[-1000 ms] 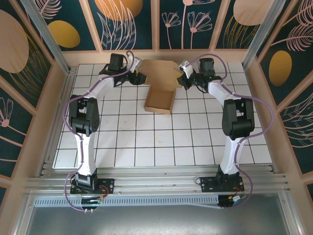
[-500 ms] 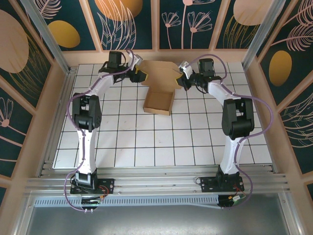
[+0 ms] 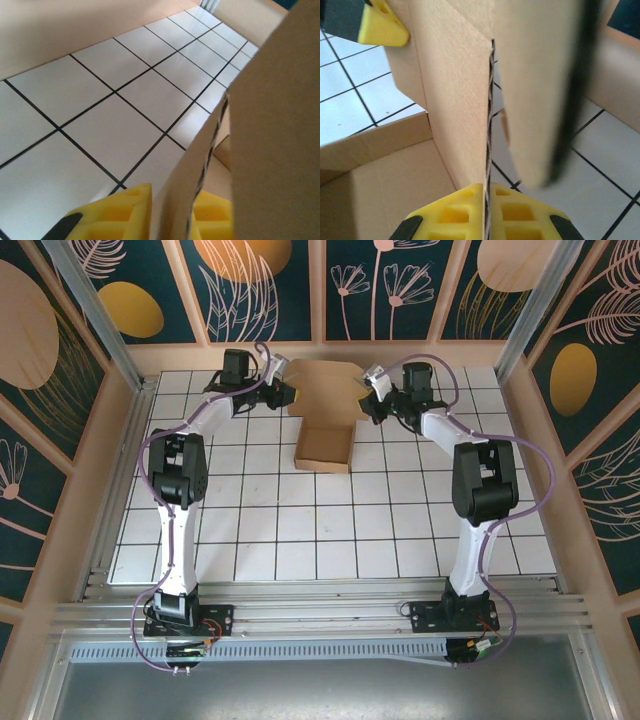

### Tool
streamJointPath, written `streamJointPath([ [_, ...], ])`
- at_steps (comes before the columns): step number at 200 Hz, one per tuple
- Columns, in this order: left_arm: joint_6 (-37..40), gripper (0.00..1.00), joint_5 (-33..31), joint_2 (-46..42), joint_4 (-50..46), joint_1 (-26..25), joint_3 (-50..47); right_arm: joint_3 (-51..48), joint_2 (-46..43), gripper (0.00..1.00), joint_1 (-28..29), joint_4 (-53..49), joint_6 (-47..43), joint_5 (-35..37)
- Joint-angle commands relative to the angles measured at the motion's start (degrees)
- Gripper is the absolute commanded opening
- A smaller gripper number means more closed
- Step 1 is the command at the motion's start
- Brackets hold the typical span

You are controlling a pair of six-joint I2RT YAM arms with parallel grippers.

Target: Fold the paper box

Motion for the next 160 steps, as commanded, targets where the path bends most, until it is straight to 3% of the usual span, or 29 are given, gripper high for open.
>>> streamJointPath([
  [1,-9.01,0.11,-2.86,-4.94,7.13,-0.54,-5.69,-3.96,-2.50,0.01,1.78,6.48,2.63,7.40],
  [30,-9.99,0.00,-11.58,-9.82,8.69,-2.85,-10.21,-7.59,-3.44,0.01,4.68,13.92,3.30,14.82],
  [70,-11.32,0.00,-23.74,-11.68,8.76,-7.01,-13.05,-8.69,-2.89,0.02,9.09,18.90,5.22,25.04],
  [160,-24.48,0.00,-31.49,-16.24,23.38,-11.55,-23.41,-10.12,-1.78,0.03,11.90,27.37,16.92,33.86],
])
